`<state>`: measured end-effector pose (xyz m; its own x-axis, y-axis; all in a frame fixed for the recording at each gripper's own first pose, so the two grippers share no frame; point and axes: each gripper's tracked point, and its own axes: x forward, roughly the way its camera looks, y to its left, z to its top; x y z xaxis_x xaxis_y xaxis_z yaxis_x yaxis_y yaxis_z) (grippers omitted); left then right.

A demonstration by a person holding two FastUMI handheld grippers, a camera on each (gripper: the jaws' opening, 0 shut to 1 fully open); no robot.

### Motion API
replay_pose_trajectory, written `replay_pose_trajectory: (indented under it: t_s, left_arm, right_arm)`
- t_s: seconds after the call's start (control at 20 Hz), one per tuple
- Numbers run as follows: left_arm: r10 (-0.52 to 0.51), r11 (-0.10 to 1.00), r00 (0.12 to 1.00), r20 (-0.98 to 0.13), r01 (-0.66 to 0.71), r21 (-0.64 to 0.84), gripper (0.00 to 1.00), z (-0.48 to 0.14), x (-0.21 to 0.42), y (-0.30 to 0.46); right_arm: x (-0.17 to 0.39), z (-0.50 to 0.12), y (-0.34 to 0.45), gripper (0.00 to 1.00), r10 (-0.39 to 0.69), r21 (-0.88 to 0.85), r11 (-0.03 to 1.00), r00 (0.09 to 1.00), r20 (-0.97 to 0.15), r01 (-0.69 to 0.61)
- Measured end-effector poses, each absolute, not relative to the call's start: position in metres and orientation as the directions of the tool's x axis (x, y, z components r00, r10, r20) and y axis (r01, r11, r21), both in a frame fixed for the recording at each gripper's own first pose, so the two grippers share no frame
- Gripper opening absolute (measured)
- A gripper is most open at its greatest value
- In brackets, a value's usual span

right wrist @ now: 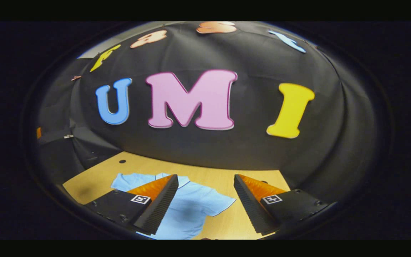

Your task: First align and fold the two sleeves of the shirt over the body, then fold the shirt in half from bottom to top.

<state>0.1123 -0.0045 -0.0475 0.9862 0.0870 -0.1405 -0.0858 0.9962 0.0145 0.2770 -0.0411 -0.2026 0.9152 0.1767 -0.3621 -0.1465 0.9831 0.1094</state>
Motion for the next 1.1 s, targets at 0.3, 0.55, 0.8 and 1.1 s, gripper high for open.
replay_pose_trajectory:
  t_s: [0.3, 0.55, 0.8, 1.1]
  left_arm:
    - [0.158, 0.987, 0.964, -0.213, -0.153, 0.043, 0.99, -0.082, 0.167, -0.042]
    - [0.190, 0.982, 0.941, -0.281, -0.181, 0.056, 0.99, -0.109, 0.189, -0.064]
    - [0.217, 0.976, 0.912, -0.347, -0.214, 0.048, 0.99, -0.131, 0.199, -0.064]
    - [0.192, 0.981, 0.910, -0.368, -0.192, 0.037, 0.99, -0.139, 0.201, -0.065]
  right_arm:
    - [0.348, -0.366, -0.068, 0.97, 0.237, 0.183, 0.970, 0.797, -0.556, -0.161]
    - [0.360, -0.456, -0.070, 0.93, 0.267, 0.226, 0.962, 0.700, -0.662, -0.154]
    - [0.359, -0.491, -0.066, 0.99, 0.287, 0.265, 0.955, 0.648, -0.705, -0.133]
    - [0.355, -0.507, -0.073, 0.94, 0.220, 0.160, 0.975, 0.629, -0.746, -0.152]
